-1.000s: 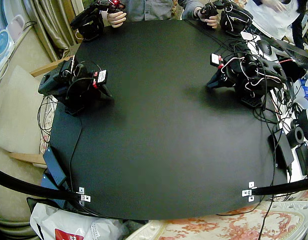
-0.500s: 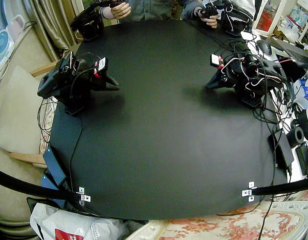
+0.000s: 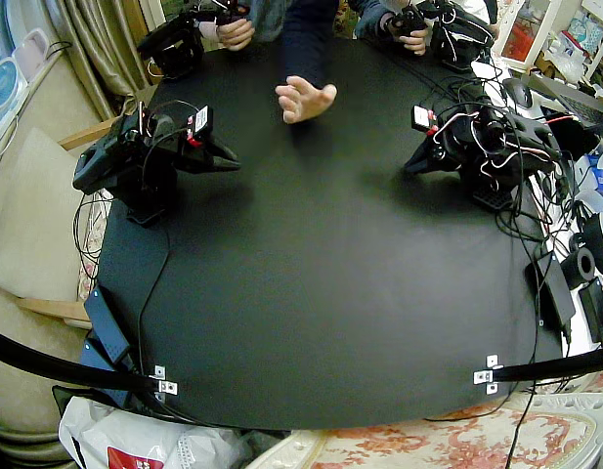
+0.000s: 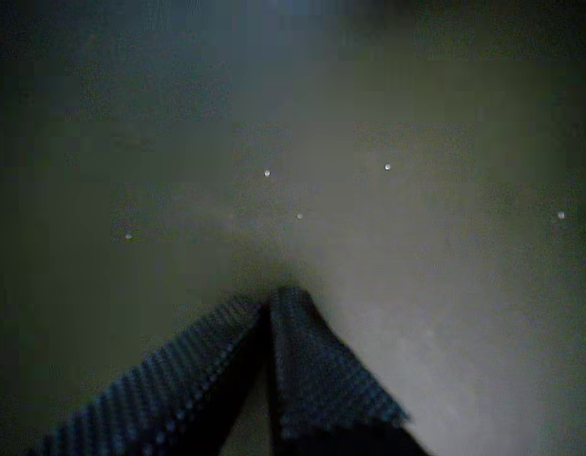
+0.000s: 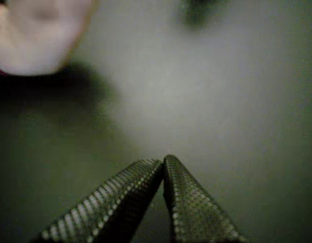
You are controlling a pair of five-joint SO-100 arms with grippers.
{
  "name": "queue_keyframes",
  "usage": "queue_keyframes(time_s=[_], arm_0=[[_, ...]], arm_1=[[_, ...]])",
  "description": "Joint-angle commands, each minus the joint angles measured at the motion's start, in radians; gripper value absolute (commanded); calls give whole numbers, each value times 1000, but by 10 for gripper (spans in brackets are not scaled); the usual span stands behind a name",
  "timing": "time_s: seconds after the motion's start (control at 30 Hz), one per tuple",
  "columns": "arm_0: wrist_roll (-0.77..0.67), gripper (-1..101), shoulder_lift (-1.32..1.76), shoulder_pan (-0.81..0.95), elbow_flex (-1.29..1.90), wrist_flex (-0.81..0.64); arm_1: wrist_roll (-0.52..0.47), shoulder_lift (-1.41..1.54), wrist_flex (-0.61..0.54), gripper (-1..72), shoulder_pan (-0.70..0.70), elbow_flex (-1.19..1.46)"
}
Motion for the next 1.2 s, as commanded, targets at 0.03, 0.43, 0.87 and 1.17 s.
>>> queue_keyframes(time_s=[0.03, 0.43, 0.87, 1.17], arm_0=[[-12, 0, 18, 11, -9, -12], [80, 0, 18, -21, -319, -991], [-149, -2, 18, 210, -284, -658], [58, -2, -92, 284, -621, -509]], arm_1=[[20, 18, 54, -5, 63, 2], [61, 20, 249, -5, 149, 38], [31, 20, 268, -5, 91, 38], [17, 20, 268, -5, 81, 38]])
